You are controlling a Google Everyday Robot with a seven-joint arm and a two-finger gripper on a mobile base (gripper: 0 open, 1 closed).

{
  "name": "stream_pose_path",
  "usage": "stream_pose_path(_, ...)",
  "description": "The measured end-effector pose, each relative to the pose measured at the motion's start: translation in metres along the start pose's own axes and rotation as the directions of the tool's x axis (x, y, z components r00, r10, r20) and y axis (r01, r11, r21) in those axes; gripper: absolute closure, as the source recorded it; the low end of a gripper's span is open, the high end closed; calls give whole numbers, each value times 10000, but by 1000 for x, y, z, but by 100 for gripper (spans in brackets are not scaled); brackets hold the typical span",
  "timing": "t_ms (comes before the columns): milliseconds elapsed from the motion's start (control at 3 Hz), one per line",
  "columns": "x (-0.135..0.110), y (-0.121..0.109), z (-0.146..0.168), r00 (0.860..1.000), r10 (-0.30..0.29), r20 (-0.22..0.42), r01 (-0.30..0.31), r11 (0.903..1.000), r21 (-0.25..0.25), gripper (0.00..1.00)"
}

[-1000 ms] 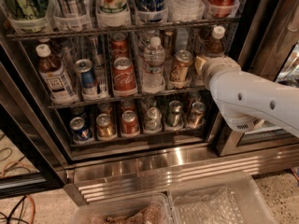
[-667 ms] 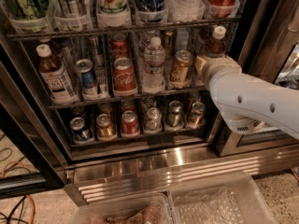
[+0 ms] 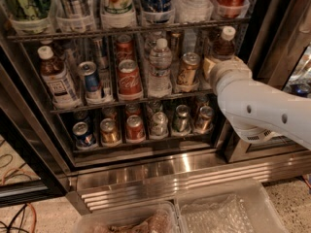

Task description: Pick blue plastic bottle from middle shelf of fridge

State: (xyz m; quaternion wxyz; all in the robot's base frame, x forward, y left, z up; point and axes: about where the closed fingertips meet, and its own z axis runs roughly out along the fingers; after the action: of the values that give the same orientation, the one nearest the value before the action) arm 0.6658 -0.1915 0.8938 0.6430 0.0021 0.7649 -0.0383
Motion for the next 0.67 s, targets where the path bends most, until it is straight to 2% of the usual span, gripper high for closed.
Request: stream_pose_path(667,-13,6,-21,9980,-248,576,251,9997,-31,100)
